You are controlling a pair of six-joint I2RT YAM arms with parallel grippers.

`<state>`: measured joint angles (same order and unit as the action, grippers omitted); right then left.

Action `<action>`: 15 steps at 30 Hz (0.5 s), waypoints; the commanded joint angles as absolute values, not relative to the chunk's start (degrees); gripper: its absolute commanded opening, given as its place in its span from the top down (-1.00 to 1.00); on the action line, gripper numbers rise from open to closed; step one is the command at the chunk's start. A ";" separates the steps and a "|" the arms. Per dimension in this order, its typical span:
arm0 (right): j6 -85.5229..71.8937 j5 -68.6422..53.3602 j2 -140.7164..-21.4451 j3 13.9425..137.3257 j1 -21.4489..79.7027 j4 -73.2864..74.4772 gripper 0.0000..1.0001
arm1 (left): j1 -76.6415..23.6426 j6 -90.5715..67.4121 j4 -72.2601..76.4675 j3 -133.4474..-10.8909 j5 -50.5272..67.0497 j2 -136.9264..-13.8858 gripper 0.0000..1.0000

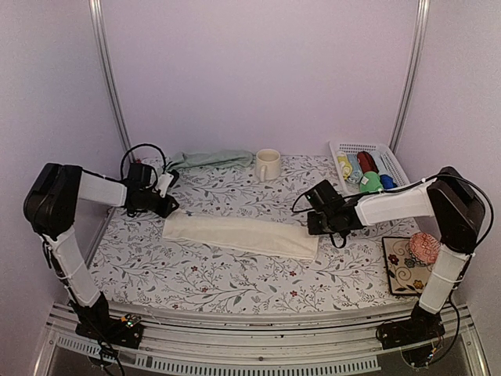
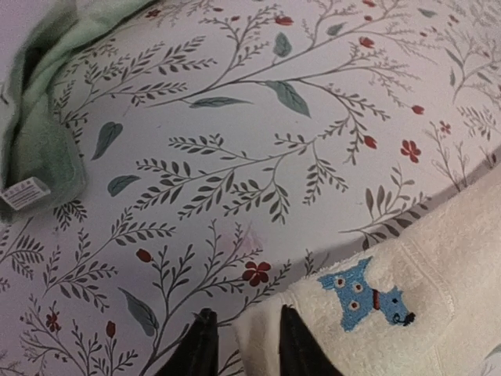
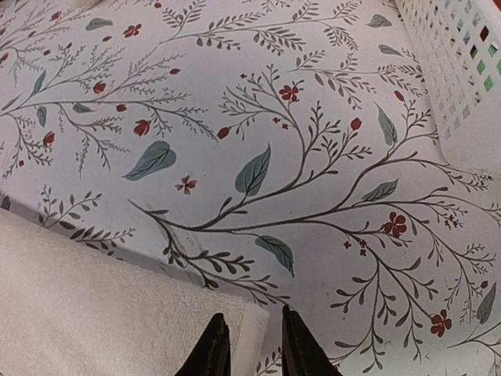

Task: Roll the towels
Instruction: Pick up the towel from the center of the board.

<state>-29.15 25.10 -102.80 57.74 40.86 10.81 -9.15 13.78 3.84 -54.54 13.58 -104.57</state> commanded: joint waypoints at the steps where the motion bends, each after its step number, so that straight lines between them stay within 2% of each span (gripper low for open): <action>1: -27.19 27.87 -104.39 59.99 40.81 12.57 0.40 | -9.17 13.73 4.26 -57.61 9.42 -105.81 0.06; 3: -26.71 27.23 -103.63 60.14 40.86 12.65 0.19 | -9.10 13.97 3.57 -58.35 9.19 -105.00 -0.37; 6: -25.11 24.07 -100.53 60.13 40.80 11.48 -0.13 | -8.79 14.48 3.05 -58.83 9.91 -101.64 -0.85; 7: -24.21 21.14 -98.61 59.91 40.83 9.82 -0.20 | -8.79 14.60 2.68 -59.00 10.53 -100.30 -0.93; 10: -20.23 9.51 -95.92 59.68 41.79 4.83 -0.28 | -9.22 14.78 1.53 -58.72 15.46 -96.17 -0.93; 15: -17.50 -0.18 -99.62 65.70 46.30 1.20 -0.25 | -13.22 15.99 -1.60 -58.72 25.63 -94.28 -0.75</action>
<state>-21.02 11.29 -97.73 61.08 42.83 7.16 -9.93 14.59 1.17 -57.80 16.34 -95.79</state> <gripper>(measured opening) 0.640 0.914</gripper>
